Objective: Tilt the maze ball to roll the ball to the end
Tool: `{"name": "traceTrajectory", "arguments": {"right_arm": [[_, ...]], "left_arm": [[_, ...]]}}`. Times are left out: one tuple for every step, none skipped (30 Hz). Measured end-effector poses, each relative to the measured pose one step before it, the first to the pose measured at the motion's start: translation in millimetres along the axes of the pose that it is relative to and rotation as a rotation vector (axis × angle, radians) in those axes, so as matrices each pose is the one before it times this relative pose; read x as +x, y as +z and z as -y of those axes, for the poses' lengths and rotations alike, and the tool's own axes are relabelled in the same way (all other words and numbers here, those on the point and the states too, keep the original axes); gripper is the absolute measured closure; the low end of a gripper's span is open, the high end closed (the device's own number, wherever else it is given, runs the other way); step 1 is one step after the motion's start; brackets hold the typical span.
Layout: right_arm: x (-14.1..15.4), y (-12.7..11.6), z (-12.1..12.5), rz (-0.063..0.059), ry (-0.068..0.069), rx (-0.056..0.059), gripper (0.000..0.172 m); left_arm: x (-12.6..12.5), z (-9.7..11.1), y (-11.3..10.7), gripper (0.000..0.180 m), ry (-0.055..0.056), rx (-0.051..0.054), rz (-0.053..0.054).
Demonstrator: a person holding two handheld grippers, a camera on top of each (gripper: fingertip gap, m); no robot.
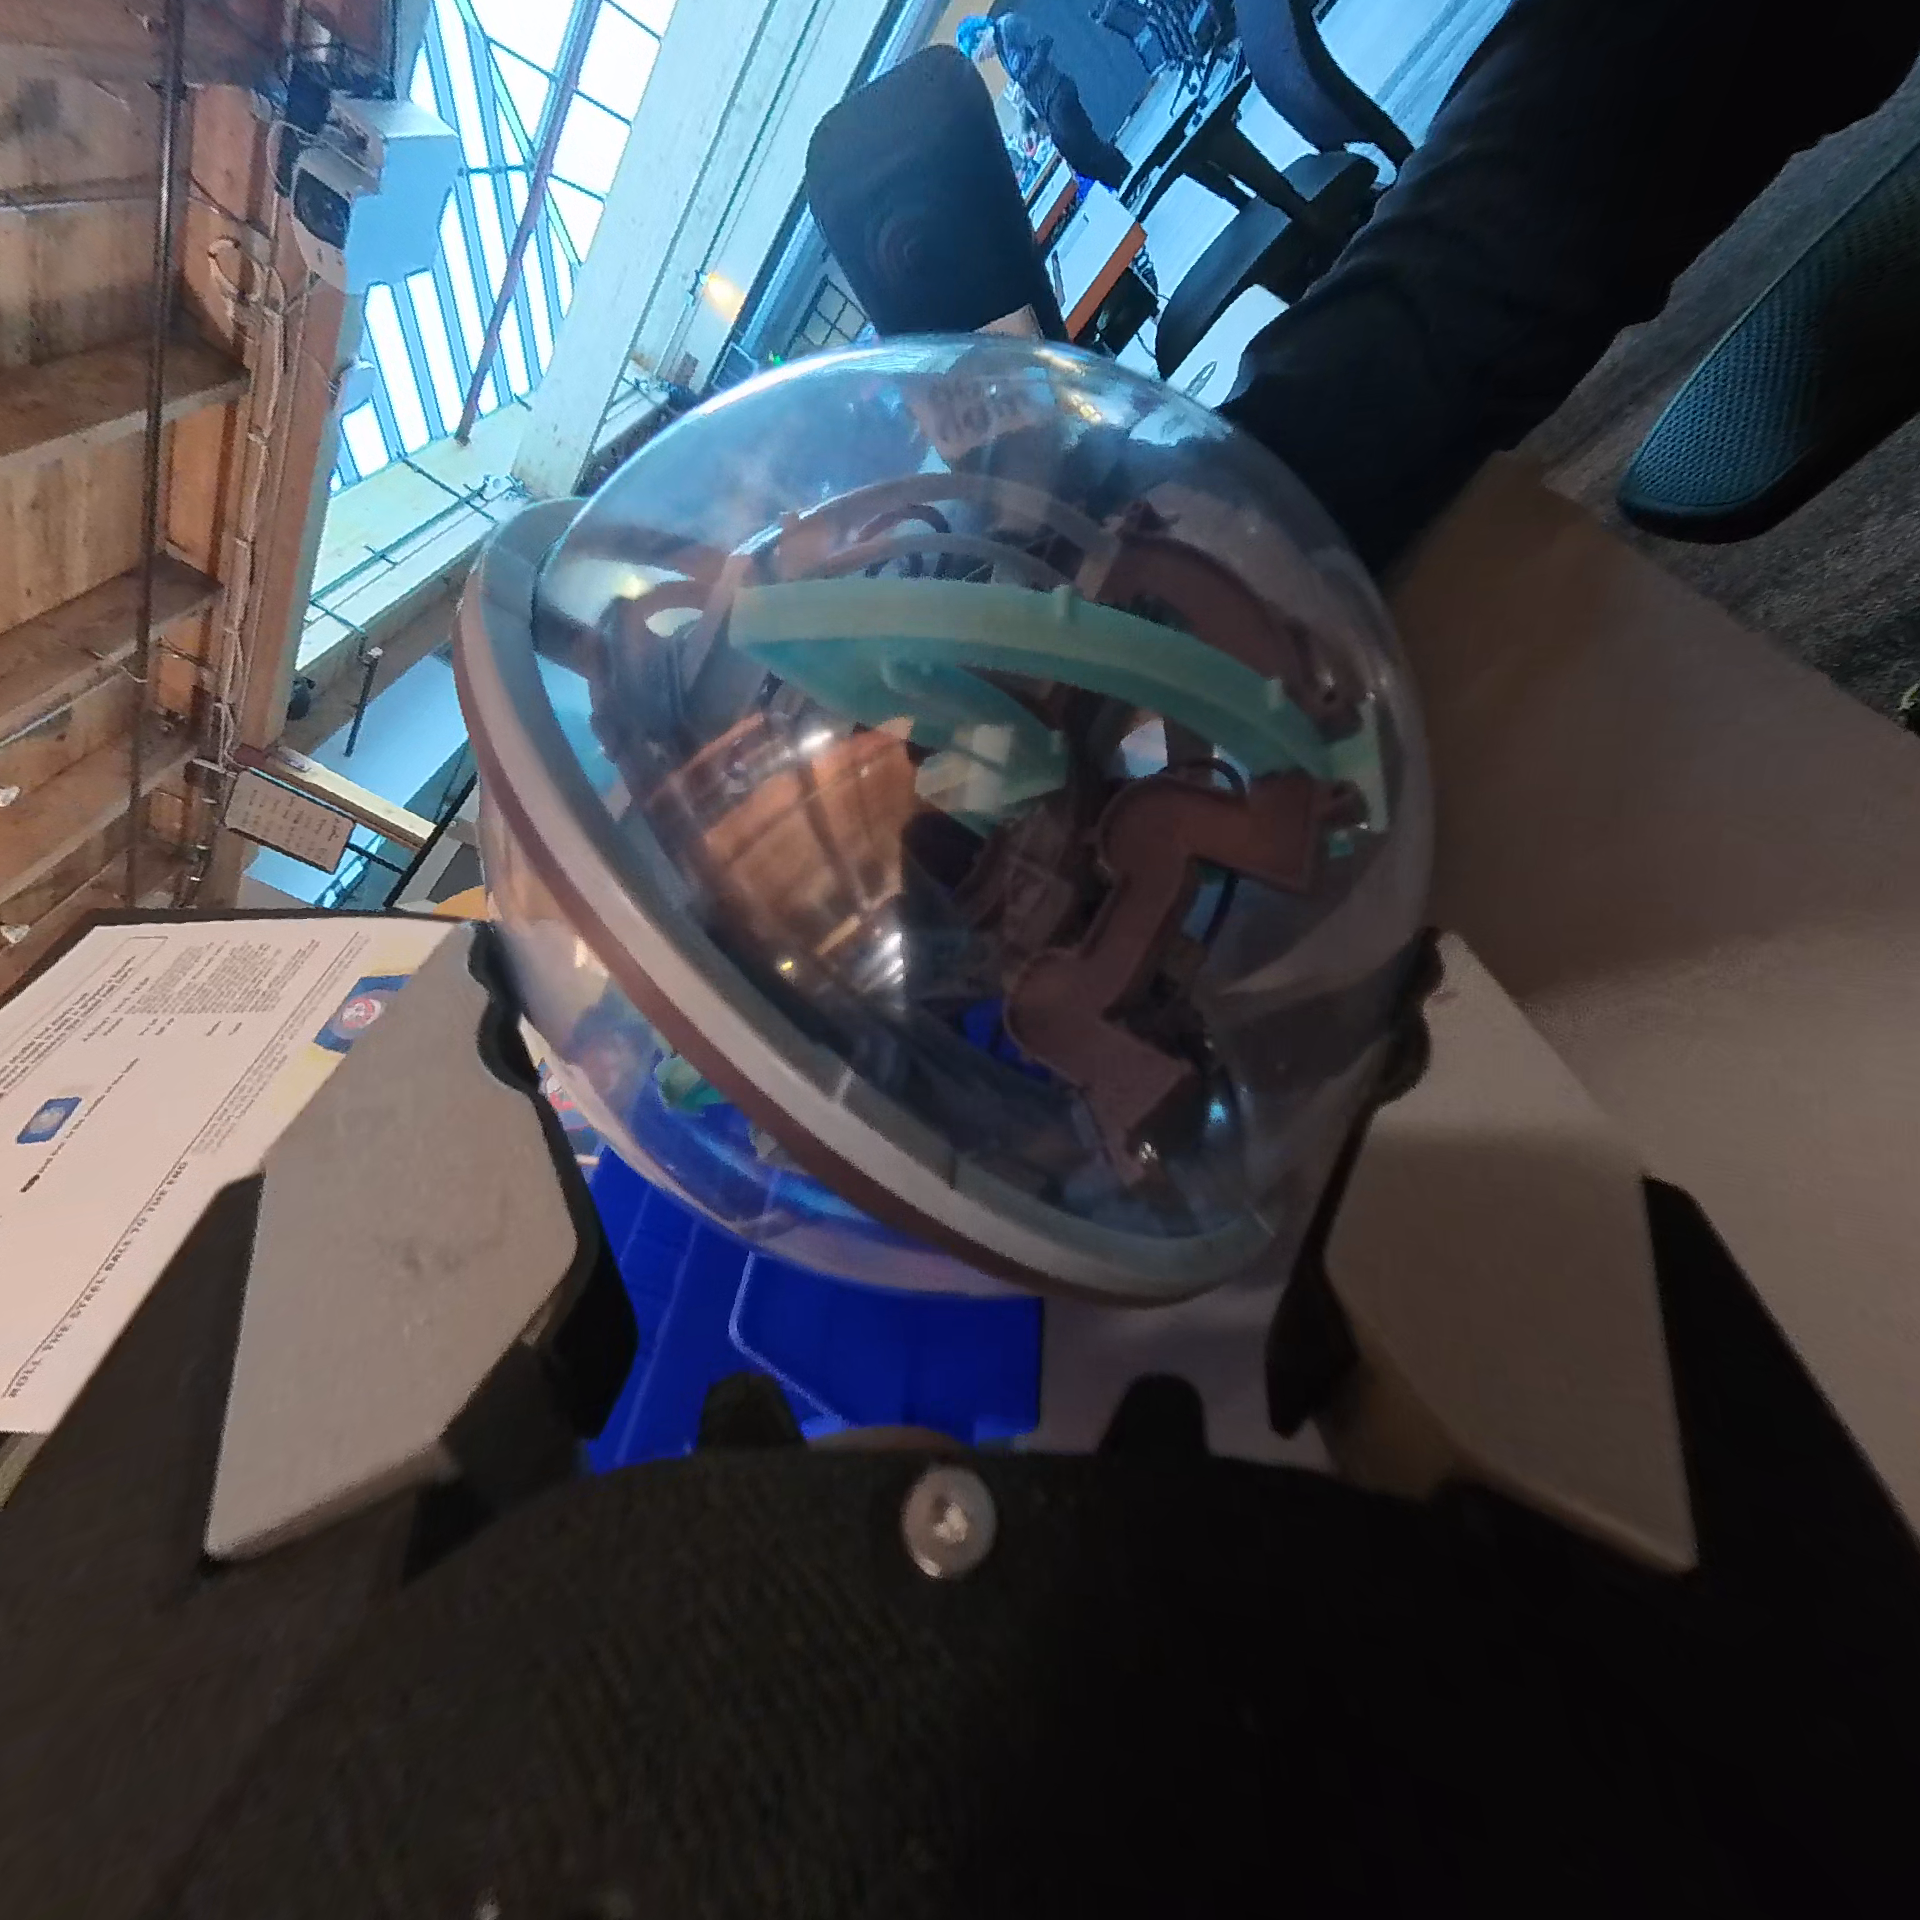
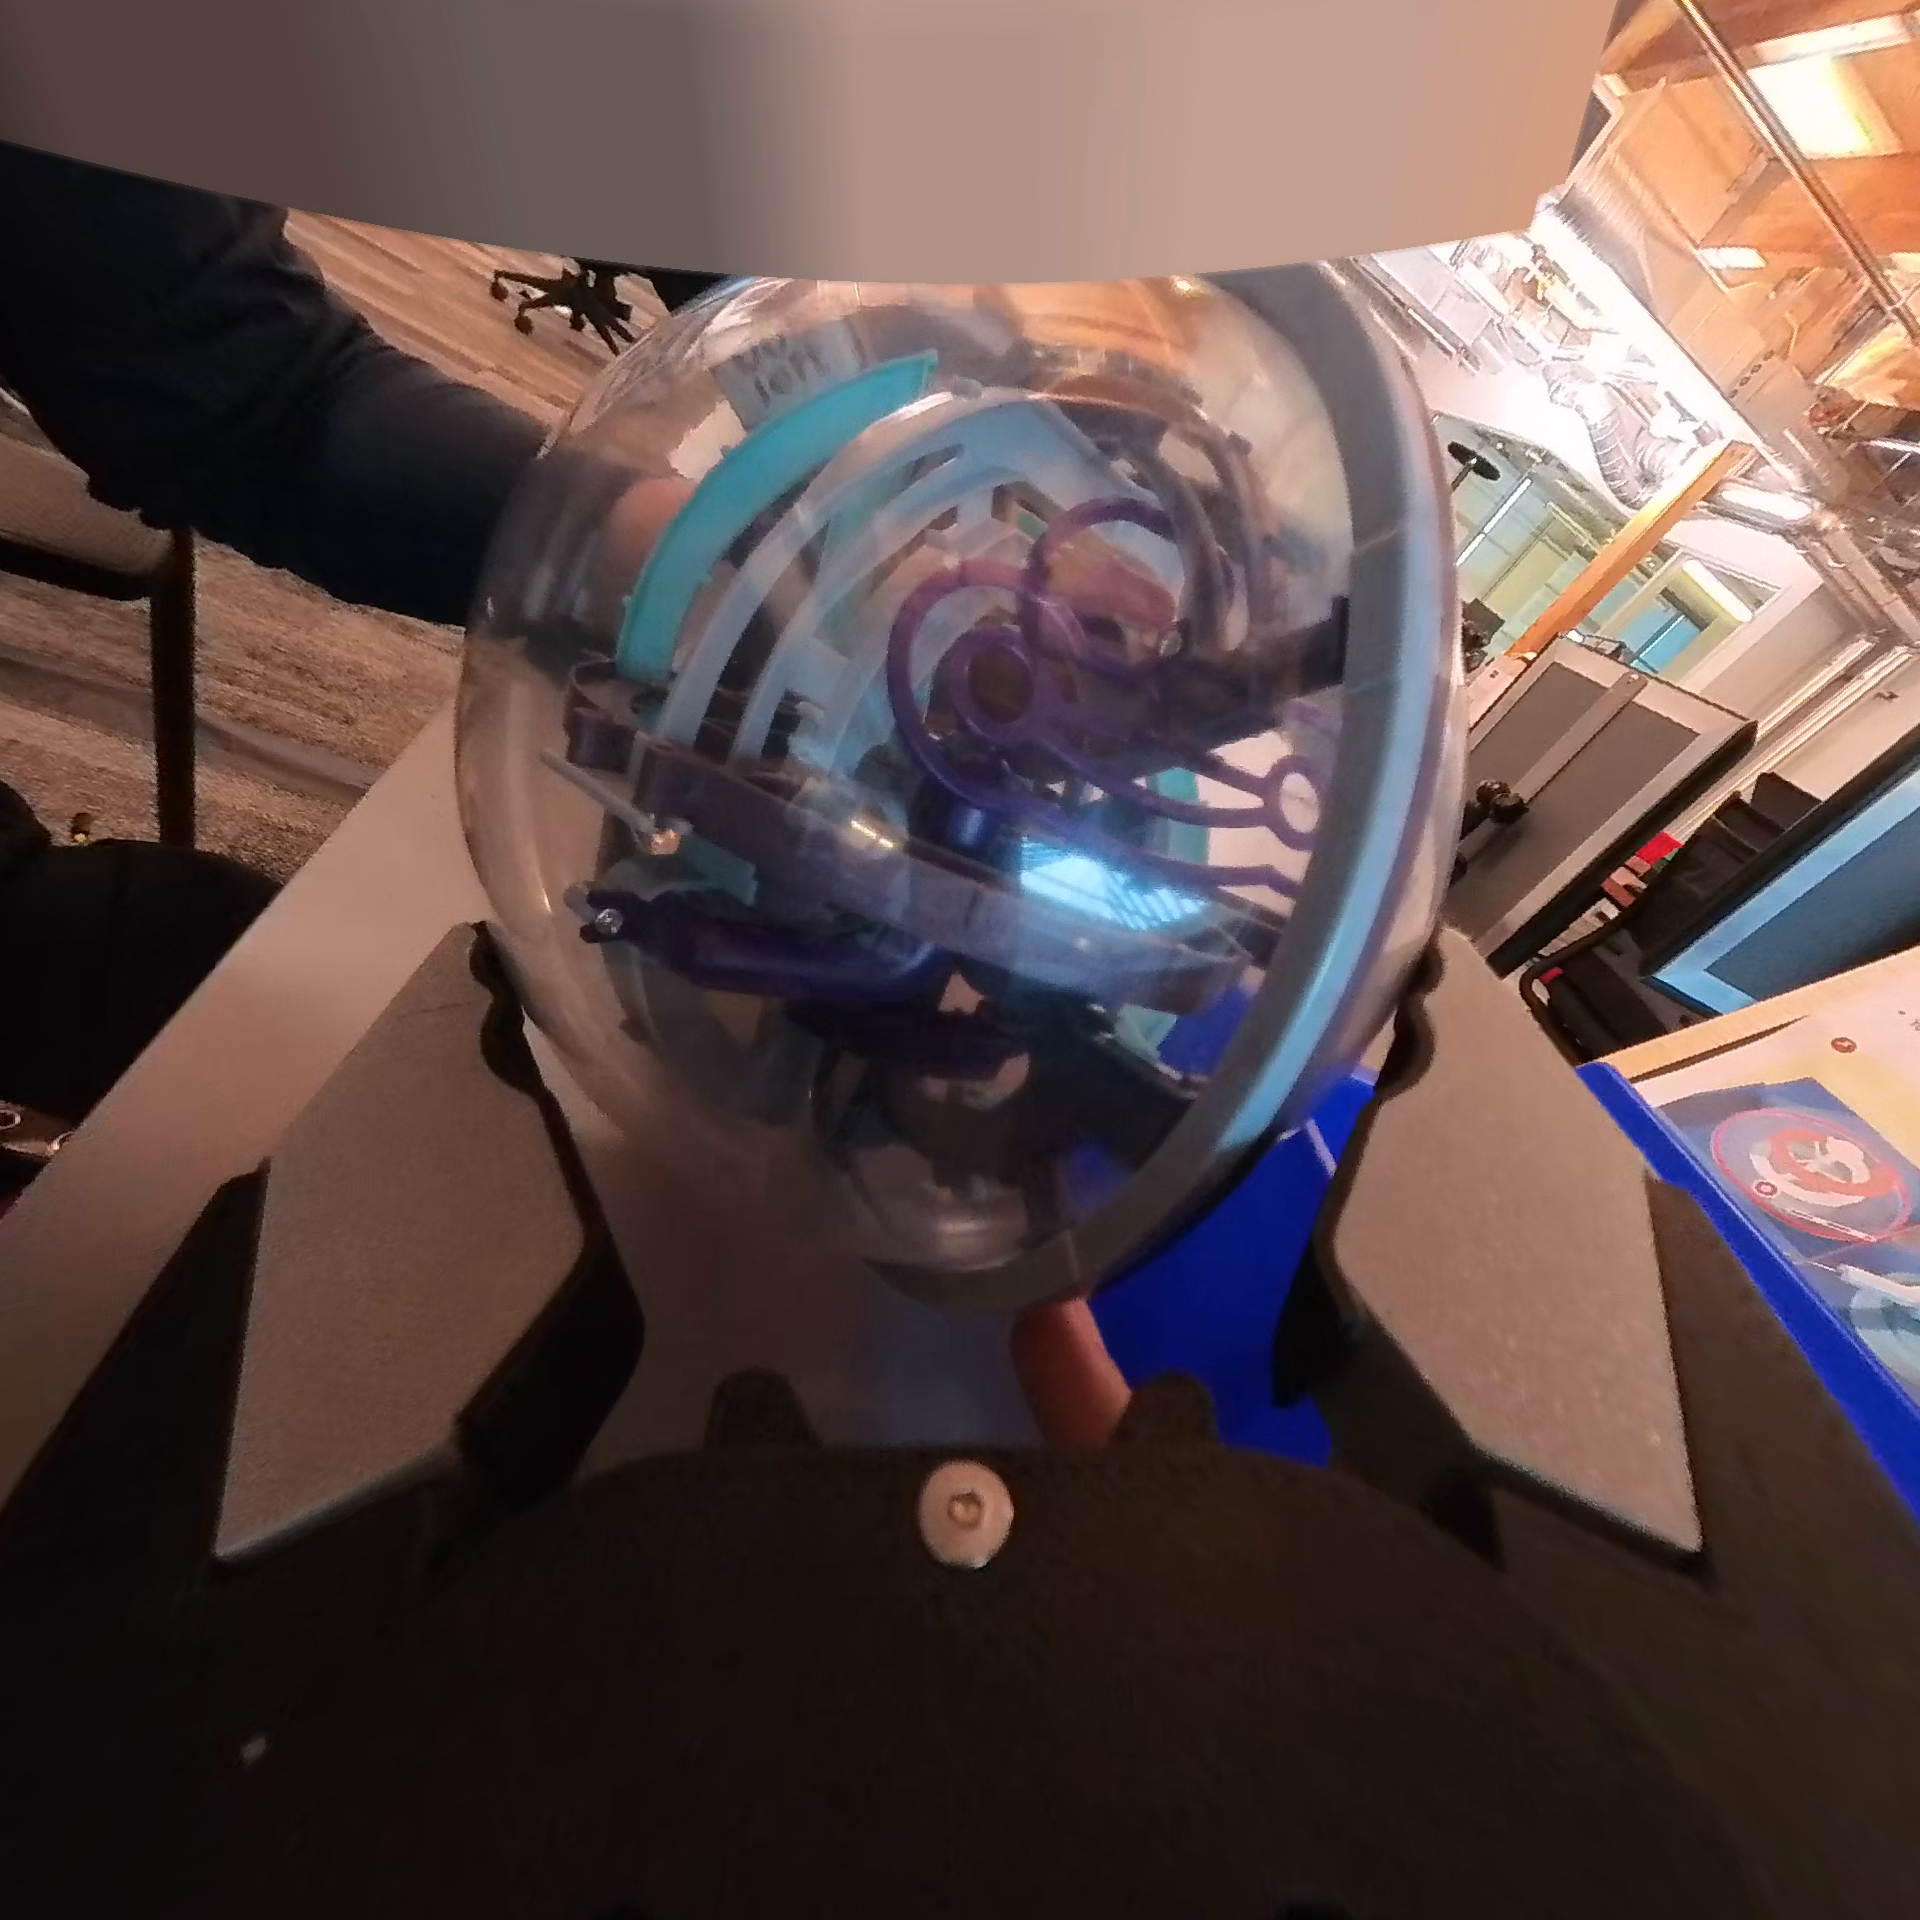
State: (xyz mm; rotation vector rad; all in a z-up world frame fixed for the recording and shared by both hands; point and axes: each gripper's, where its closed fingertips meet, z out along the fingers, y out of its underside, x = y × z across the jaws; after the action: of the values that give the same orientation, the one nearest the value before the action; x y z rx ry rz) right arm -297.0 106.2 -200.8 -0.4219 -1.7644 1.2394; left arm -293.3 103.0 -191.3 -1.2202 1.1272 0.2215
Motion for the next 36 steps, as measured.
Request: {"name": "traceTrajectory", "arguments": {"right_arm": [[0.26, 0.60, -0.64, 0.0001, 0.0028, -0.0007, 0.013], [0.10, 0.42, -0.56, -0.0002, 0.0027, 0.0000, 0.013], [0.11, 0.21, -0.46, -0.0005, 0.0021, -0.0011, 0.013], [0.28, 0.04, -0.46, -0.0014, 0.0010, -0.0029, 0.013], [0.42, -0.13, -0.41, -0.0026, -0.0004, -0.0037, 0.013], [0.60, -0.27, -0.16, -0.0037, -0.0019, -0.0038, 0.013], [0.60, -0.38, 0.02, -0.0041, -0.0030, -0.0037, 0.013], [0.48, -0.36, 0.18, -0.0037, -0.0037, -0.0030, 0.014], [0.29, -0.50, 0.29, -0.0030, -0.0039, -0.0026, 0.014], [0.21, -0.42, 0.06, -0.0027, -0.0039, -0.0028, 0.013], [0.27, -0.25, -0.52, -0.0028, -0.0041, -0.0037, 0.013], [0.33, -0.02, -0.96, -0.0029, -0.0036, -0.0061, 0.013], [0.30, 0.06, -1.49, -0.0030, -0.0037, -0.0078, 0.013], [0.26, 0.16, -1.29, -0.0026, -0.0040, -0.0063, 0.014], [-0.05, -0.03, -0.64, -0.0008, -0.0023, -0.0019, 0.014], [-0.21, -0.19, 0.00, 0.0008, 0.0014, 0.0010, 0.013], [-0.02, -0.19, 0.09, 0.0006, 0.0021, 0.0009, 0.013], [0.00, -0.14, -0.13, 0.0000, -0.0004, -0.0001, 0.014], [-0.06, -0.01, -0.39, -0.0004, -0.0015, -0.0013, 0.014], [-0.05, 0.10, -0.27, -0.0002, -0.0007, -0.0009, 0.014], [0.01, 0.03, -0.12, 0.0005, 0.0008, 0.0006, 0.013], [-0.10, 0.11, -0.21, 0.0013, 0.0019, 0.0010, 0.013], [-0.03, 0.19, -0.37, 0.0017, 0.0025, 0.0005, 0.013], [0.03, 0.38, -0.36, 0.0019, 0.0026, 0.0008, 0.013], [-0.07, 0.47, -0.33, 0.0020, 0.0023, 0.0013, 0.014], [-0.22, 0.53, -0.39, 0.0021, 0.0012, -0.0001, 0.014], [-0.14, 0.63, -0.33, 0.0020, -0.0007, -0.0018, 0.014], [-0.22, 0.73, -0.29, 0.0018, -0.0021, -0.0026, 0.014], [-0.28, 0.76, -0.53, 0.0020, -0.0016, -0.0036, 0.014], [-0.31, 0.68, -0.92, 0.0024, 0.0004, -0.0040, 0.014], [-0.45, 0.35, -1.18, 0.0020, 0.0018, -0.0034, 0.014], [-0.53, 0.09, -1.56, 0.0018, 0.0018, -0.0039, 0.014], [-0.48, -0.36, -1.93, 0.0025, 0.0014, -0.0057, 0.014], [-0.59, -0.50, -1.92, 0.0030, 0.0018, -0.0063, 0.014], [-0.63, -0.50, -1.58, 0.0031, 0.0019, -0.0056, 0.014], [-0.67, -0.14, -1.46, 0.0027, 0.0010, -0.0059, 0.014]], "left_arm": [[-0.15, -0.80, -0.25, 0.022, -0.0015, -0.0030, -0.0013], [-0.05, -0.74, -0.26, 0.022, -0.0018, -0.0014, -0.0009], [0.02, -0.69, 0.05, 0.022, -0.0024, -0.0010, -0.0004], [0.06, -0.94, 0.15, 0.022, -0.0021, -0.0011, 0.0005], [-0.13, -1.33, 0.44, 0.022, -0.0019, -0.0020, 0.0017], [-0.22, -1.43, 0.46, 0.022, -0.0012, -0.0027, 0.0029], [-0.34, -1.52, 0.56, 0.022, -0.0008, -0.0026, 0.0038], [-0.12, -1.15, 0.64, 0.022, -0.0001, -0.0015, 0.0041], [-0.06, -0.74, 0.48, 0.022, 0.0004, -0.0008, 0.0035], [-0.08, -0.76, 0.43, 0.022, 0.0017, -0.0028, 0.0027], [0.07, -1.10, 0.44, 0.022, 0.0029, -0.0055, 0.0019], [0.10, -1.56, 0.41, 0.022, 0.0030, -0.0069, 0.0010], [0.28, -1.96, 0.31, 0.022, 0.0038, -0.0080, 0.0006], [0.18, -1.62, 0.35, 0.022, 0.0040, -0.0063, 0.0010], [0.23, -0.39, 0.17, 0.021, 0.0018, -0.0004, 0.0009], [0.28, 0.27, 0.19, 0.021, -0.0021, 0.0019, 0.0000], [0.04, -0.12, 0.20, 0.021, -0.0027, -0.0020, -0.0002], [0.12, 0.01, 0.12, 0.021, 0.0008, 0.0000, 0.0006], [0.10, -0.29, 0.10, 0.021, 0.0017, -0.0010, 0.0002], [0.17, -0.21, -0.01, 0.021, 0.0010, -0.0011, -0.0003], [0.01, 0.05, -0.13, 0.021, -0.0005, 0.0002, -0.0004], [0.13, 0.06, -0.01, 0.021, -0.0015, 0.0000, -0.0007], [0.00, -0.13, -0.06, 0.021, -0.0019, 0.0004, -0.0009], [0.10, -0.12, -0.22, 0.021, -0.0018, 0.0004, -0.0006], [0.03, -0.31, -0.30, 0.022, -0.0021, 0.0004, -0.0001], [0.16, -0.27, -0.41, 0.022, -0.0010, -0.0003, 0.0002], [0.08, -0.12, -0.65, 0.022, 0.0007, 0.0000, 0.0008], [0.16, -0.19, -0.68, 0.022, 0.0018, -0.0003, 0.0015], [0.18, -0.40, -0.68, 0.022, 0.0015, -0.0002, 0.0010], [0.47, -0.43, -0.54, 0.022, -0.0005, 0.0017, 0.0000], [0.67, -0.53, -0.09, 0.022, -0.0020, 0.0024, -0.0003], [0.96, -0.83, 0.39, 0.022, -0.0015, 0.0016, -0.0004], [1.02, -0.51, 0.78, 0.022, -0.0007, 0.0006, -0.0008], [1.14, -0.31, 0.87, 0.022, -0.0017, -0.0009, -0.0009], [1.05, -0.40, 0.68, 0.022, -0.0021, -0.0022, -0.0003], [0.98, -0.51, 0.31, 0.022, -0.0012, -0.0018, 0.0001]]}}
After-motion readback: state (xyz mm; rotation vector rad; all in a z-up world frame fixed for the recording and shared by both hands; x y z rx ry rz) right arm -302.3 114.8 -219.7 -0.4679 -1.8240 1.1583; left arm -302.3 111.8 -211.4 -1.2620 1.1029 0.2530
